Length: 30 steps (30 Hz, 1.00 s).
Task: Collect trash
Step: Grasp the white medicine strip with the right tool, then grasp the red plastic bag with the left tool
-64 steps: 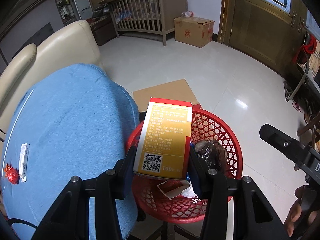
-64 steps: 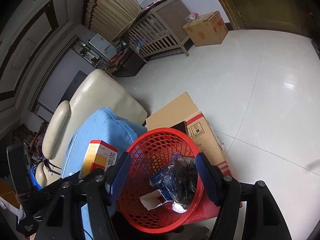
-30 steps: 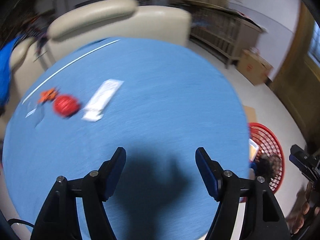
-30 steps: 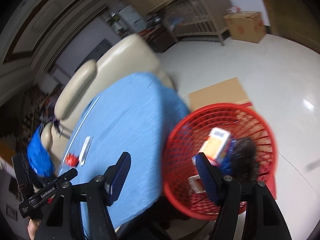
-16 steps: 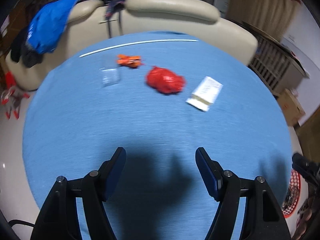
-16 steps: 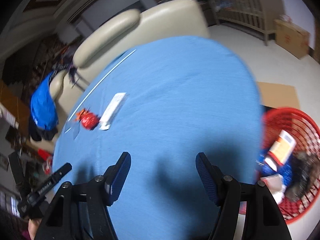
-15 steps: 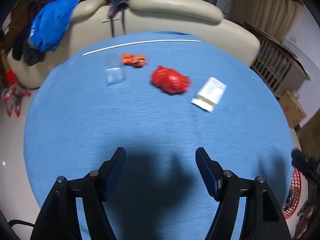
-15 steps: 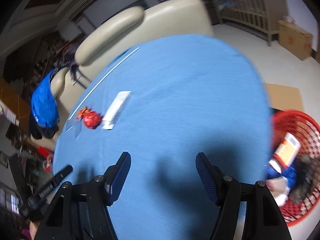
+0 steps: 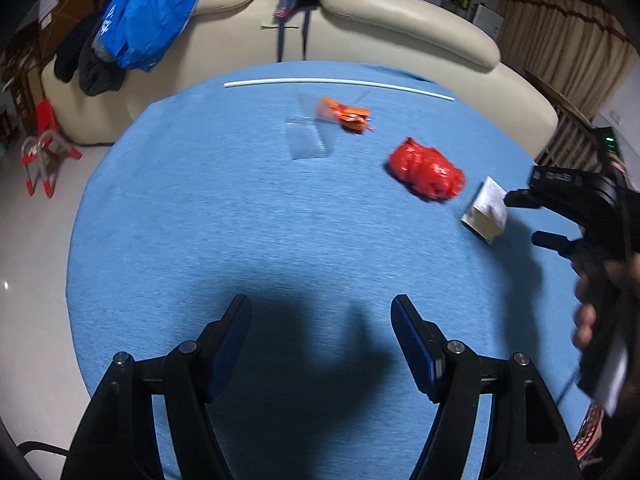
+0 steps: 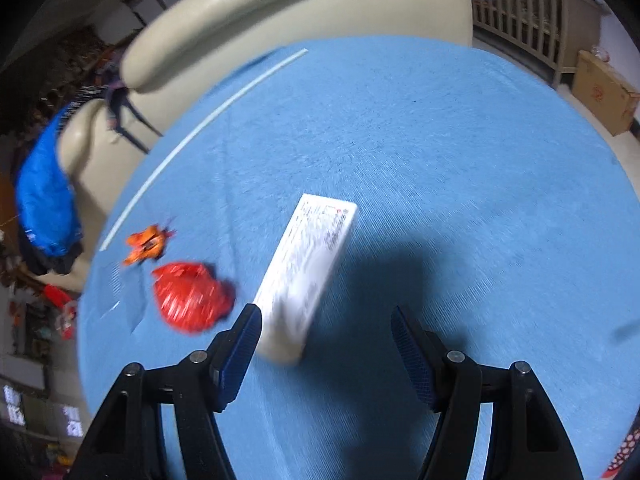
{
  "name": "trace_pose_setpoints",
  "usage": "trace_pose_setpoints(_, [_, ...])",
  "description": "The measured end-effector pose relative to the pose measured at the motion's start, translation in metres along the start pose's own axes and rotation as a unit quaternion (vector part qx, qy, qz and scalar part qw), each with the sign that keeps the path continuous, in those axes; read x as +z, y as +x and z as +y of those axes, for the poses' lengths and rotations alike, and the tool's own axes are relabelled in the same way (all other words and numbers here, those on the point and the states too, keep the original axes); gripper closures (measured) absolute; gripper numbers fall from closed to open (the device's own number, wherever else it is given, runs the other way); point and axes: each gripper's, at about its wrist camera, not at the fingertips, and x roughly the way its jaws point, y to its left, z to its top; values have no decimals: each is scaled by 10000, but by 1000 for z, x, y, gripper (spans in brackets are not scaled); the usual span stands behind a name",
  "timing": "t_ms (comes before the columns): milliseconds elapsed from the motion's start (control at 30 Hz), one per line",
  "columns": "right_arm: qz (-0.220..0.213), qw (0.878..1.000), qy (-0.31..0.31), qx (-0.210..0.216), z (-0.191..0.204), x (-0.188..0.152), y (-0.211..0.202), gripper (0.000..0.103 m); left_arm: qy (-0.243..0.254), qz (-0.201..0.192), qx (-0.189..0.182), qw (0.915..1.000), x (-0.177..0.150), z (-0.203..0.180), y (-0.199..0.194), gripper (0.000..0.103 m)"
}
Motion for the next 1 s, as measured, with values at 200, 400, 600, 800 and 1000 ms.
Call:
trace_pose_setpoints(200, [16, 9991, -107, -419, 30, 20, 32, 32, -213, 27, 63, 9998, 4, 18, 8, 30])
trace_pose_setpoints(400, [270, 9940, -894, -572, 43, 15, 47, 45, -129, 59, 101, 9998, 8, 12, 13, 30])
trace_pose_setpoints(600, [479, 9868, -1499, -374, 10, 2, 31, 46, 18, 32, 45, 10000, 24, -11, 16, 30])
trace_pose_setpoints(800, [647, 9786, -1948, -166, -26, -14, 13, 46, 46, 35, -81, 10000, 61, -52, 30, 29])
trace_pose_setpoints(1000, [534, 9803, -1902, -24, -46, -23, 2, 46, -261, 245, -77, 9993, 104, -102, 68, 29])
